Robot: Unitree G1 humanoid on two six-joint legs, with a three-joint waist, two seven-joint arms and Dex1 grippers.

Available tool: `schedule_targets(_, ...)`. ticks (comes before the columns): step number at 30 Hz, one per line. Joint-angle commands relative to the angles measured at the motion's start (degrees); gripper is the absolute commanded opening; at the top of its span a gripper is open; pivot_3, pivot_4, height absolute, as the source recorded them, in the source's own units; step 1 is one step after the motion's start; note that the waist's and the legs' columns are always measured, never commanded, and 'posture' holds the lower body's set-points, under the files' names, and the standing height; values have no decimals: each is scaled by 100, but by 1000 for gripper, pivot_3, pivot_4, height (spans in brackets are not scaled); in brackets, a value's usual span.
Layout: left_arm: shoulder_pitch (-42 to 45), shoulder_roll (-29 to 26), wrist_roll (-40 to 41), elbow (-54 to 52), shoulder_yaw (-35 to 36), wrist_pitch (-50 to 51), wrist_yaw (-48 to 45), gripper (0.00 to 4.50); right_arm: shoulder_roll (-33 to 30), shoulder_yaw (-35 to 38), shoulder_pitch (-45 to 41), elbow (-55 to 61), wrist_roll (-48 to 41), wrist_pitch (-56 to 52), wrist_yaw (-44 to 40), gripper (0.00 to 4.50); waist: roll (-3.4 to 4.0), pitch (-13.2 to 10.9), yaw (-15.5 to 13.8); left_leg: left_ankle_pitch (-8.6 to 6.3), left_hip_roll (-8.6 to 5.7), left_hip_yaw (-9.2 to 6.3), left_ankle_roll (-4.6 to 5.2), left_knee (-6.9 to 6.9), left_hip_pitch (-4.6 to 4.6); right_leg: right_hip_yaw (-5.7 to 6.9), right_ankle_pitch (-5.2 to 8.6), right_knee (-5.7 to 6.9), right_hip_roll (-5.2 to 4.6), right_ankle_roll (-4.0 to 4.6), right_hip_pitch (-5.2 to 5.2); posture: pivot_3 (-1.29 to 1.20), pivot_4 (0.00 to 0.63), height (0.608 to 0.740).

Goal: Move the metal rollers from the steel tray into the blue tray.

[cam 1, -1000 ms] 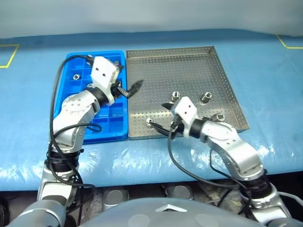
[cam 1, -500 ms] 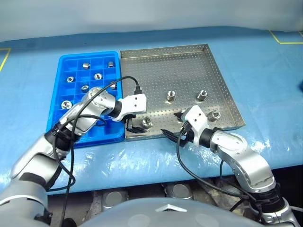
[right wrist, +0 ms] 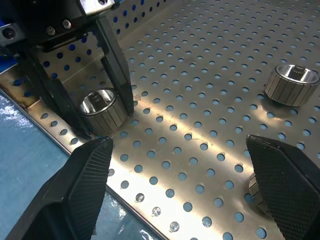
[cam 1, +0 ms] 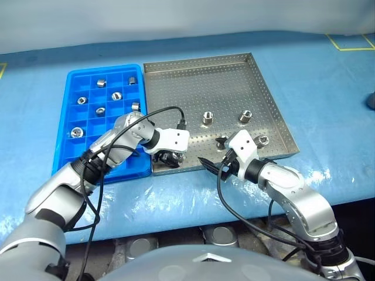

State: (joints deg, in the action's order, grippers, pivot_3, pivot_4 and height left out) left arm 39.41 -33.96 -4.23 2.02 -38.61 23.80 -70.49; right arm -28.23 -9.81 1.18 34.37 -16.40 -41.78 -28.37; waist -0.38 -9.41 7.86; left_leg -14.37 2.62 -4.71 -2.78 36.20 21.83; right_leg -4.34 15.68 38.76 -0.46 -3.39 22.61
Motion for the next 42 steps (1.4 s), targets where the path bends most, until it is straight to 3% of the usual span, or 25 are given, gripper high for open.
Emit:
schedule_targets(1,-114,-47,140,-421,486,168,123,1688,34,-16,-145,156,-33,102,-30,4500,0,0,-1,0,0,0,0,0,0,0,0,0,0,0,0,-166,150,740)
schedule_targets(6,-437,262,525,-926,1635,852,1074,1688,104,-187,-422,60,-12,116,-86,4500,0,0,-42,0,1,-2,0,2,0,1,0,3,0,0,1,-119,150,740)
schedule_targets(13,-1522,1358,674,-2193,3687,1895,3526,1688,352,-640,-1047,-252,22,251,-293,4500,1,0,-108,0,2,-5,1,5,-4,3,-6,9,-1,9,-2,-68,150,740)
schedule_targets(19,-2559,2182,517,-3444,4749,2195,5152,1688,680,-991,-1618,-644,21,431,-537,4500,1,1,-250,3,2,-10,-5,8,-5,12,-19,11,-5,30,-6,-12,150,740)
schedule_targets(26,-3519,2688,150,-3883,4921,2087,6315,1688,901,-1303,-1978,-955,58,623,-802,4500,-3,3,-497,8,-1,-13,-14,7,-8,18,-20,11,-9,30,-11,38,150,740)
schedule_targets(30,-3883,2844,167,-3931,4825,2149,6520,1688,942,-1372,-2028,-1017,53,671,-898,4500,-3,3,-594,10,-2,-14,-18,7,-8,20,-21,10,-11,30,-12,48,150,740)
schedule_targets(40,-3972,2815,52,-3554,4792,2691,6953,1688,917,-1290,-1914,-963,75,671,-853,4500,-3,3,-604,21,-1,-18,-36,-3,-11,25,-21,10,-9,30,-11,20,150,740)
schedule_targets(42,-3936,2811,98,-3536,4798,2779,6942,2426,916,-1235,-1857,-913,66,656,-799,4500,-3,3,-589,21,-1,-19,-37,-4,-11,25,-21,10,-9,30,-12,12,150,740)
